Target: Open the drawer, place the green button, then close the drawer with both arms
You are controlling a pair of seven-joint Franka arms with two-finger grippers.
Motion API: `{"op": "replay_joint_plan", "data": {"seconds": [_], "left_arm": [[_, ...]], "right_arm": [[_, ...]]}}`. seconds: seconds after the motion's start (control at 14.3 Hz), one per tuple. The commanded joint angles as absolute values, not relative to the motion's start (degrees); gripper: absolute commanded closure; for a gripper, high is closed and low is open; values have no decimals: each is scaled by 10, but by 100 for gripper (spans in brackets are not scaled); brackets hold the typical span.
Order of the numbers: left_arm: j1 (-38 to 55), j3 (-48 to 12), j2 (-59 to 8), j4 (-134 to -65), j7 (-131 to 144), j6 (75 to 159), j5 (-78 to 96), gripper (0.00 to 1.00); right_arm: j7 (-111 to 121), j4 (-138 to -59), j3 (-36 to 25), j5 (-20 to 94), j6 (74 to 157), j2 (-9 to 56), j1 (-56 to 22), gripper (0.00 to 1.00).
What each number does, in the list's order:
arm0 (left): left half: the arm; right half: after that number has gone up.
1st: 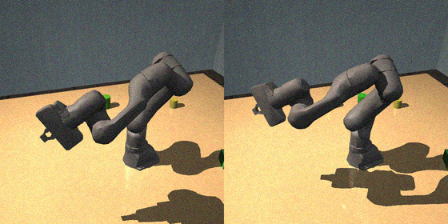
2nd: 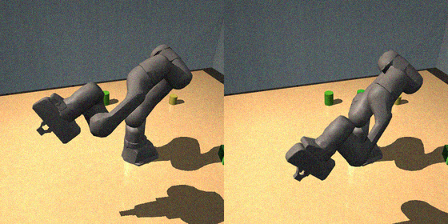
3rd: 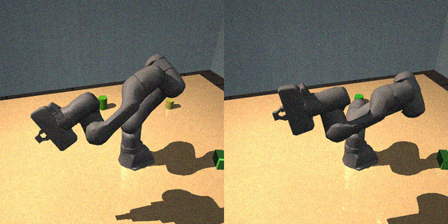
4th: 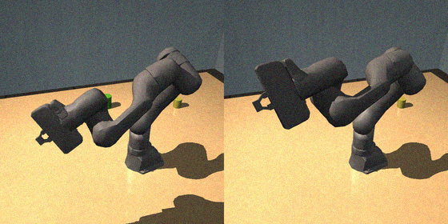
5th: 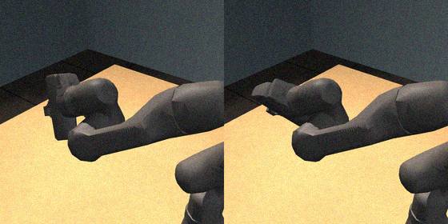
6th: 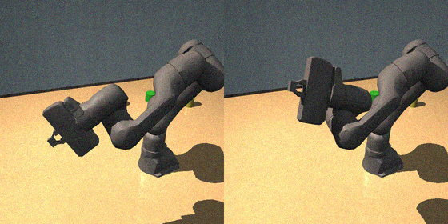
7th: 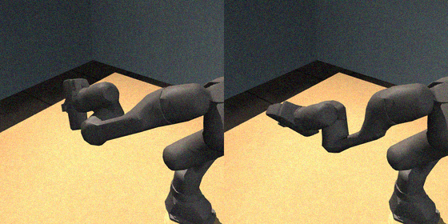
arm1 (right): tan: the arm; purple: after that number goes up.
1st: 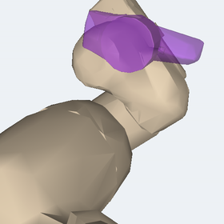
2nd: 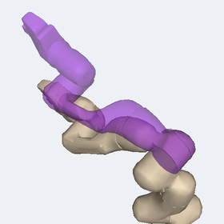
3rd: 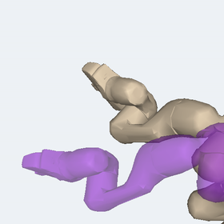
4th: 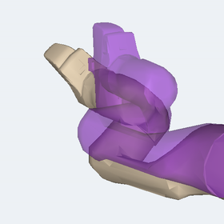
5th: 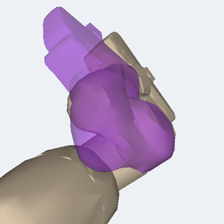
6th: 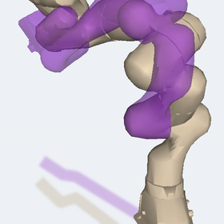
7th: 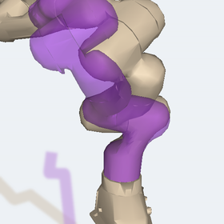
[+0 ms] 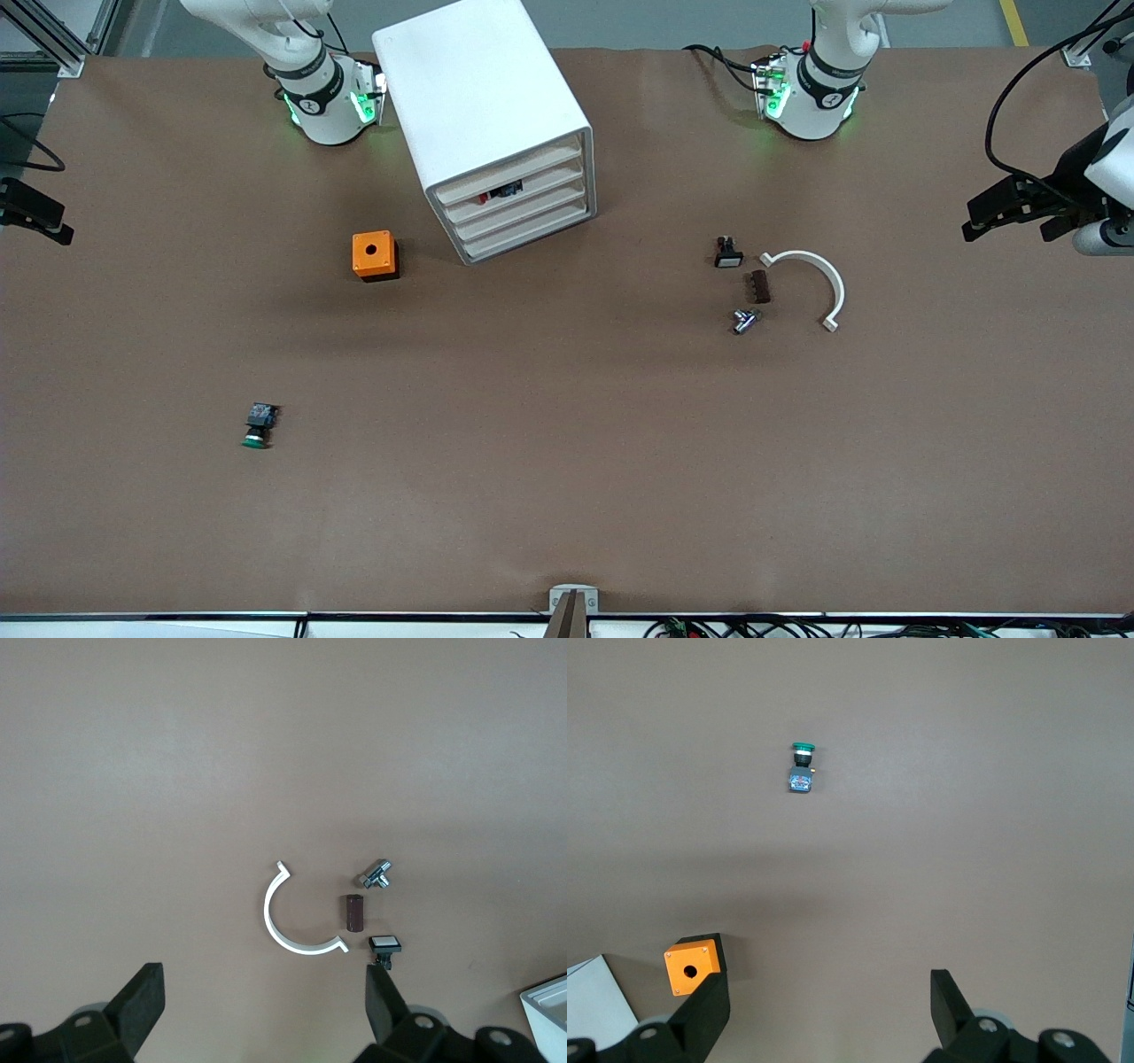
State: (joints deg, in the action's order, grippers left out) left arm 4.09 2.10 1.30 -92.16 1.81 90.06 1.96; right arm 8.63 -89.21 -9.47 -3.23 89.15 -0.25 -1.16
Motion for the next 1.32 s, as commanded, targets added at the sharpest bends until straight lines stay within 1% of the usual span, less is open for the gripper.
{"op": "replay_joint_plan", "data": {"seconds": [0.0, 0.49, 0.63, 0.77, 0.98, 1.25], "left_arm": [[32, 18, 5, -918, 17, 878, 15, 0], [40, 16, -55, -918, 19, 877, 12, 0], [43, 14, -72, -919, 19, 877, 12, 0], [55, 14, -85, -918, 20, 877, 13, 0], [60, 8, -90, -924, 39, 870, 29, 0], [79, -37, -138, -918, 181, 861, 66, 0]], "right_arm": [[94, -878, -88, -33, 882, 4, -2, 0], [107, -883, -87, -33, 889, 15, -7, 0], [105, -881, -87, -30, 892, 32, -4, 0], [106, -881, -87, -9, 914, 54, -3, 0], [102, -881, -87, -1, 939, 80, -8, 0], [102, -882, -86, -1, 970, 133, -7, 0]]}}
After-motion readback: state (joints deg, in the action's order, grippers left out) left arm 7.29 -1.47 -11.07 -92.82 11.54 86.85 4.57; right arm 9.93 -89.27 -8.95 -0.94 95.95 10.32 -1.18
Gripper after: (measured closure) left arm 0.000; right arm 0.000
